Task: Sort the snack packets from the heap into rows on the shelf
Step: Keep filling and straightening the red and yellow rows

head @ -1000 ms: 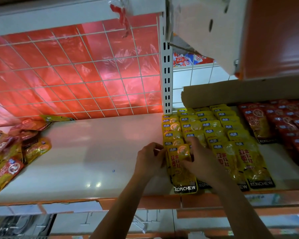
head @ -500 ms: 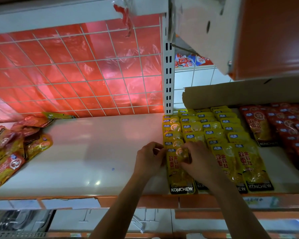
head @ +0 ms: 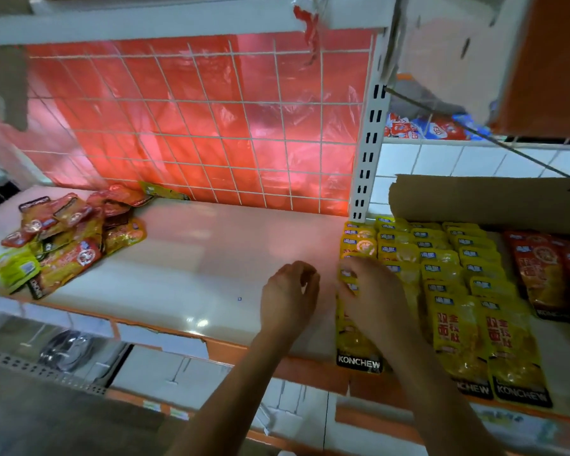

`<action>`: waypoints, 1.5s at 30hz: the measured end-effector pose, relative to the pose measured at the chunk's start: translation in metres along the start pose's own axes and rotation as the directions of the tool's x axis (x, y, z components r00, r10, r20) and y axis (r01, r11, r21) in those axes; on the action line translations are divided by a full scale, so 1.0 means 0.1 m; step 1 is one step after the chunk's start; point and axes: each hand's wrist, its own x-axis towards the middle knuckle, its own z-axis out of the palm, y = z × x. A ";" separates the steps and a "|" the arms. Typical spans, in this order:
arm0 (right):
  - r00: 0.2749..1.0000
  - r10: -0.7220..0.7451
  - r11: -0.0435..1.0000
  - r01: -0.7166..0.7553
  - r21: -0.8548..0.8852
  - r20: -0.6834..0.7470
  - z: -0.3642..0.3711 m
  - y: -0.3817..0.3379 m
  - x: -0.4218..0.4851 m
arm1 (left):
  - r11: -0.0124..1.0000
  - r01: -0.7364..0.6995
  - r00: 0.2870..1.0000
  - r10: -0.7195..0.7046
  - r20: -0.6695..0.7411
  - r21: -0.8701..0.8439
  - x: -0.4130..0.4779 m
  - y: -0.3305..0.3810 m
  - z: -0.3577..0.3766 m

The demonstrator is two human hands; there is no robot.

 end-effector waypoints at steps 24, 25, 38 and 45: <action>0.917 -0.232 0.973 0.217 0.083 0.326 2.12 -2.56 0.91 | 0.825 0.339 0.938 -0.262 -0.227 0.452 0.48 -2.64 -1.87; 0.915 -0.235 0.972 0.219 0.085 0.328 2.19 -2.67 0.97 | 0.808 0.375 0.926 -0.304 -0.224 0.455 0.48 -2.72 -1.94; 0.957 -0.031 0.994 0.000 0.105 0.288 2.85 -3.57 1.63 | 0.811 0.408 0.907 -0.411 -0.088 0.419 0.60 -3.29 -2.47; 0.927 0.054 0.967 -0.141 0.211 0.370 2.88 -3.50 1.75 | 0.833 0.429 0.903 -0.389 -0.181 0.349 0.60 -3.28 -2.46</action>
